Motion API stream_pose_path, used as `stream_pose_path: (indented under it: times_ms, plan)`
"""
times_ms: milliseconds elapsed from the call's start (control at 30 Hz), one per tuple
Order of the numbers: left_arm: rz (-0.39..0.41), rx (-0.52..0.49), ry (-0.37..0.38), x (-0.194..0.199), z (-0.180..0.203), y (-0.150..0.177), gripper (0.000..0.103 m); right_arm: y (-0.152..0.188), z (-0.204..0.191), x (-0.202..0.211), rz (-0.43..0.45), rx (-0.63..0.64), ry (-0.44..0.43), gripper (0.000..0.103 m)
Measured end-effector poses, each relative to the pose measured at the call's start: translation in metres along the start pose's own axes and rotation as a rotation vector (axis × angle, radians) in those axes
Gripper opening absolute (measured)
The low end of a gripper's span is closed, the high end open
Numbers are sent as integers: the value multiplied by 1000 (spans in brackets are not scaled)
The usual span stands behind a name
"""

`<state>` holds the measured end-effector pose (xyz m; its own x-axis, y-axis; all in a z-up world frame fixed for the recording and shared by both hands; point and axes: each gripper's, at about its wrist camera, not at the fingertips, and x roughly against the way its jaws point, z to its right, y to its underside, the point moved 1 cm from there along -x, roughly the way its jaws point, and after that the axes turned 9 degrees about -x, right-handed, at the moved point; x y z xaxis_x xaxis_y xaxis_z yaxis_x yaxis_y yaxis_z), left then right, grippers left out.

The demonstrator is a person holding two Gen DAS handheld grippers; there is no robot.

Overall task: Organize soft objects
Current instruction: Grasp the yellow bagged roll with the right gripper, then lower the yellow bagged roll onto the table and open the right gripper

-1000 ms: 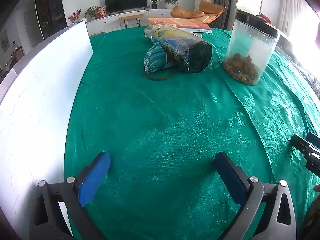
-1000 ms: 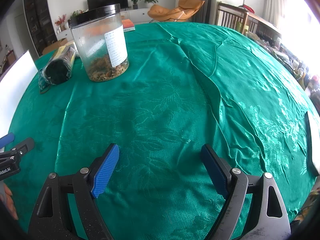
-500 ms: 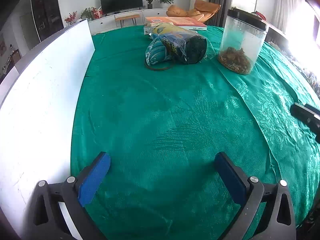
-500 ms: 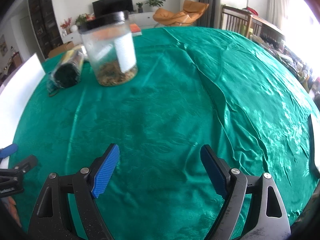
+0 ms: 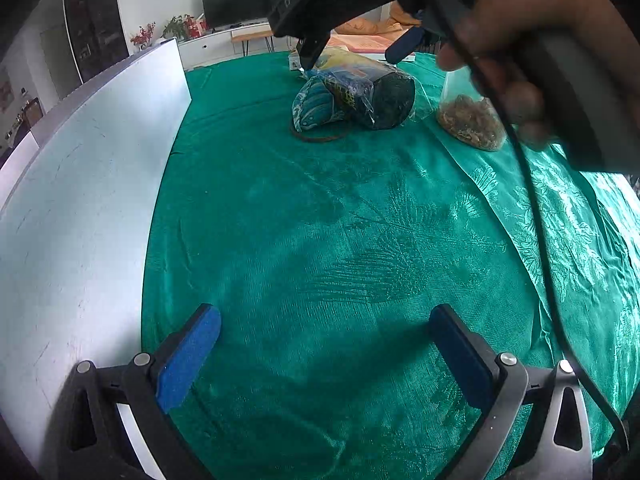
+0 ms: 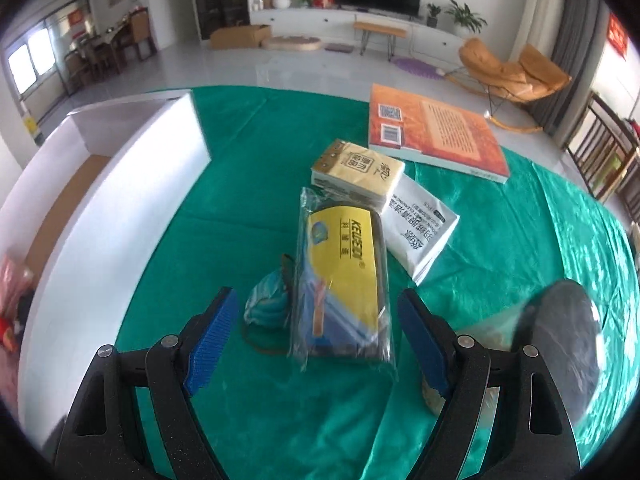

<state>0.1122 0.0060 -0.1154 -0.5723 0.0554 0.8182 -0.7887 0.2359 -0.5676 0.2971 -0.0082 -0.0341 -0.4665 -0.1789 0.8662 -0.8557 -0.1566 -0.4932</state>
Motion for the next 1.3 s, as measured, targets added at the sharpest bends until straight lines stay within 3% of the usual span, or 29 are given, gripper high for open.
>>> stream_pose_path:
  times_ms: [133,200,300,367,567,700,800,967,1167,1300]
  plan:
    - [0,0,0,0,0,0,103,-13,9,-33,-85,-64,55,82]
    - [0,0,0,0,0,0,103,-13,18,-44,-149,-111,28,62]
    - [1,1,1,0,-1,0,103,-10,22,-39,-150,-121,2,55]
    - [1,2,0,0,-1,-1,103,-5,18,-16,-88,-120,-34,54]
    - [0,3,-2,0,-2,-3,103,16,11,112,184,-71,-113,55]
    - [0,3,-2,-1,-2,-3,103,52,45,179,297,-124,-78,55]
    - [0,2,-2,0,-2,-3,103,83,88,200,323,-227,-51,55]
    - [0,3,-2,0,-2,-2,103,121,166,187,280,-410,36,56]
    - [0,3,-2,0,-2,-2,103,137,235,113,124,-505,184,56]
    - [1,3,-2,0,-1,-1,103,141,259,73,63,-549,168,69]
